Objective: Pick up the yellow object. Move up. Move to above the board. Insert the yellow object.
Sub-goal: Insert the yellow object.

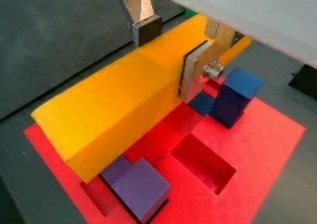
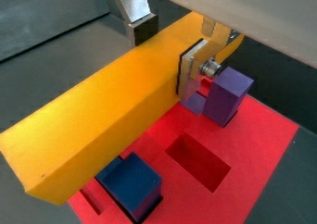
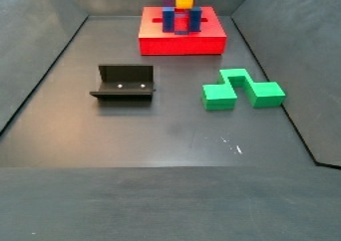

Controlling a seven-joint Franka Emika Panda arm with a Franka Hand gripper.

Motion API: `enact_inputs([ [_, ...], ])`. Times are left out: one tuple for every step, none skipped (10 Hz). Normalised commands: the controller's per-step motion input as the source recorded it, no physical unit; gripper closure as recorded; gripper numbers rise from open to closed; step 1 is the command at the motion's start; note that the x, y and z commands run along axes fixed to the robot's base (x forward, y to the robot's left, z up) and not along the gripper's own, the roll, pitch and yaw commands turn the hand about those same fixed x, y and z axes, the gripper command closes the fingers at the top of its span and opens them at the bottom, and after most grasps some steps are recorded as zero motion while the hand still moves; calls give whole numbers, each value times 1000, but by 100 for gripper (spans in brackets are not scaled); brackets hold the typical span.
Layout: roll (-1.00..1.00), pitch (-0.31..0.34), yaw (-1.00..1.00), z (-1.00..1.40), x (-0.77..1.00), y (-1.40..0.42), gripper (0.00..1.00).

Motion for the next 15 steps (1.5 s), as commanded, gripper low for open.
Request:
enact_inputs([
  [180, 0, 131, -309, 189, 0, 100],
  [193, 0, 114, -280, 146, 0, 100],
  [170, 0, 106, -243, 123, 0, 100],
  [156, 0, 103, -203, 157, 0, 100],
  [146, 0, 100, -183, 160, 0, 100],
  [140, 0, 60, -171, 89, 0, 100],
  [113, 0, 0, -140, 0, -14, 100],
  [76, 0, 0, -91, -9, 0, 100],
  [47, 3, -11, 0, -66, 0, 100],
  [56, 47, -54, 43, 0, 0, 100],
  [77, 86, -134, 120, 0, 0, 100],
  [97, 100, -203, 146, 0, -3, 100],
  [89, 97, -197, 100, 9, -20, 100],
  [101, 90, -214, 43, 20, -26, 100],
  [166, 87, -111, 0, 103, -71, 100],
])
